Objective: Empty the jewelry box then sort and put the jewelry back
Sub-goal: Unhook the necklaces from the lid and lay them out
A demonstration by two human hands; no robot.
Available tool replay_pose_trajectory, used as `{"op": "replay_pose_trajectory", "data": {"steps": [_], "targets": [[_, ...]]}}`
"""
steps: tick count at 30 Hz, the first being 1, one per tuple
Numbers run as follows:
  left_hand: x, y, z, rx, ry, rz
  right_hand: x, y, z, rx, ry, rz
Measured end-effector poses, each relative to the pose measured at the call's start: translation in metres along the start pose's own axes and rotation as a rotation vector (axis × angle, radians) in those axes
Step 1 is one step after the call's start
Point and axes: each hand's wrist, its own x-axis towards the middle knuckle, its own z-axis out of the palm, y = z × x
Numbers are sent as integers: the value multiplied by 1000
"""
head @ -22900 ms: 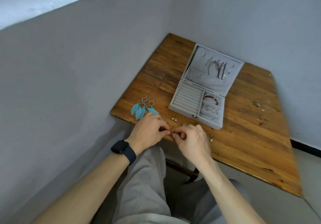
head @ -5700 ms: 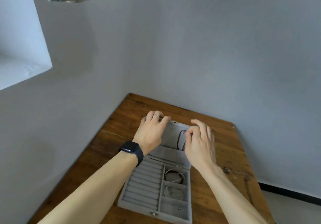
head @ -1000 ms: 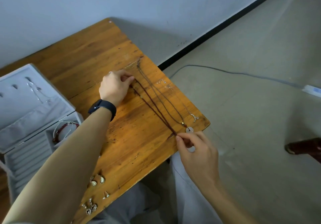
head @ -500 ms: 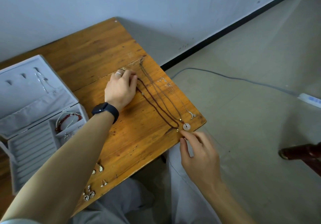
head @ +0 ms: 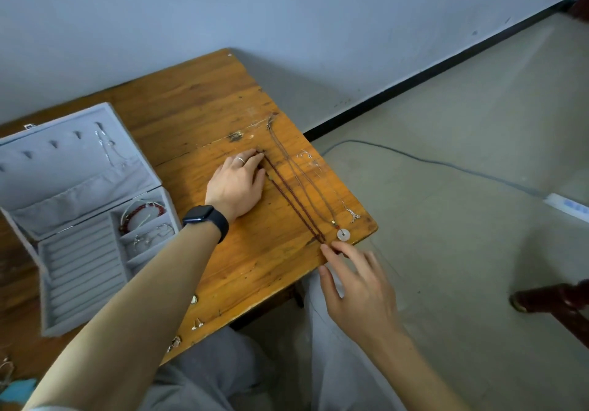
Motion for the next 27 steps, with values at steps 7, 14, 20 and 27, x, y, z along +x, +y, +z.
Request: {"op": "replay_pose_trajectory", "data": {"steps": [7,14,20,27], "targets": [[1,4,-13,22,-46,2,-2,8,-2,-8,-47,-40],[-21,6,-36,-9,-51,46,-9,8,-11,68,-38,-25],[-75,7,-46,-4,27,60,-7,5,-28,125,37,-53],[-156,-7,-53,36,131,-40,40,-36,-30,124,-133,-206]]}}
